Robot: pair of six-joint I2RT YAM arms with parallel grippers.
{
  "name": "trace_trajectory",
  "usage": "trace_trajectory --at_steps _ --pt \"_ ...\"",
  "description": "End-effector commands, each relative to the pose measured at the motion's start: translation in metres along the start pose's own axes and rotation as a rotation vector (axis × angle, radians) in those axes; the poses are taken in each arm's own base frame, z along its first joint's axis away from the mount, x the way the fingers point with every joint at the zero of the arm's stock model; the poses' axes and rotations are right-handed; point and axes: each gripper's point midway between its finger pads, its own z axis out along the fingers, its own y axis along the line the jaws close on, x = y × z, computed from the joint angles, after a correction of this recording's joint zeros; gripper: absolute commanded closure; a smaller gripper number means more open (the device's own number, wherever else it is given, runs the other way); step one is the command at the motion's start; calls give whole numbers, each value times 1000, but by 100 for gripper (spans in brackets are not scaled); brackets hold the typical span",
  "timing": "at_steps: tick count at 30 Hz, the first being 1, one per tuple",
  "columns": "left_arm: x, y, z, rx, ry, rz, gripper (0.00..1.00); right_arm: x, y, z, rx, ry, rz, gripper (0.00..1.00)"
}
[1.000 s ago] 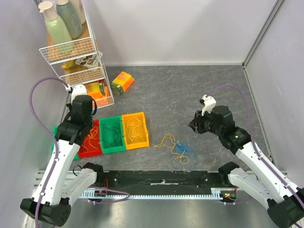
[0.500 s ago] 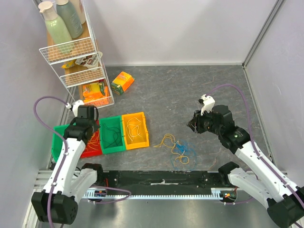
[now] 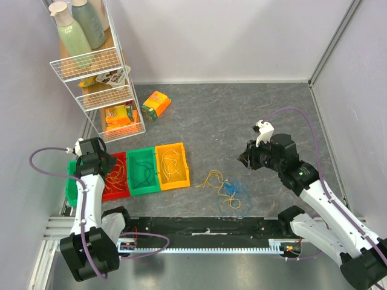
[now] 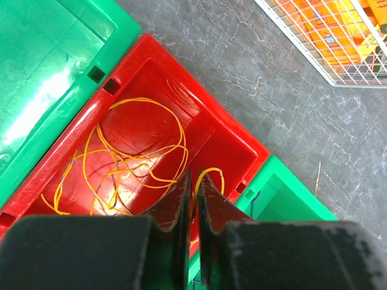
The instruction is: Untangle the cables
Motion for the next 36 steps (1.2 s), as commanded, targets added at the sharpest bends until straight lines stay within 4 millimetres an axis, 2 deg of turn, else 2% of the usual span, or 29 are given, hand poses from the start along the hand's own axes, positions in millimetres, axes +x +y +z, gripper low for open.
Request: trace_trajectory --at_steps 1,3,5,7,11,15,22,26,28,32,34,36 --pt "-4 -9 -4 38 -5 -125 79 -12 6 0 -27 -41 -13 64" --pt "-7 -2 -13 -10 -26 -179 65 -10 5 1 -26 -32 -11 64" --pt "-5 6 -21 -50 -29 -231 43 -10 5 2 -24 -29 -10 64" --pt "-6 9 -29 -73 -33 -272 28 -9 4 3 -20 -20 -8 64" --pt "-15 6 -43 -62 -61 -288 14 -7 2 5 -8 -2 -5 64" --pt "-19 8 -47 -61 -95 -296 10 -6 -2 6 14 9 -1 64" --pt "-2 -7 -19 38 -18 -229 12 -7 -4 2 33 3 11 64" --pt "6 -2 -13 34 -6 -195 11 -5 -4 3 29 13 14 64" --pt "3 3 -16 14 -29 -182 10 -5 -3 3 23 14 14 64" --pt "-14 7 -34 -19 -91 -187 11 -4 -1 5 10 24 8 64" --pt "-13 16 -41 -84 -77 -226 11 -3 0 6 2 26 5 64" --pt "-10 15 -44 -99 -47 -237 11 -3 1 7 -8 24 1 64"
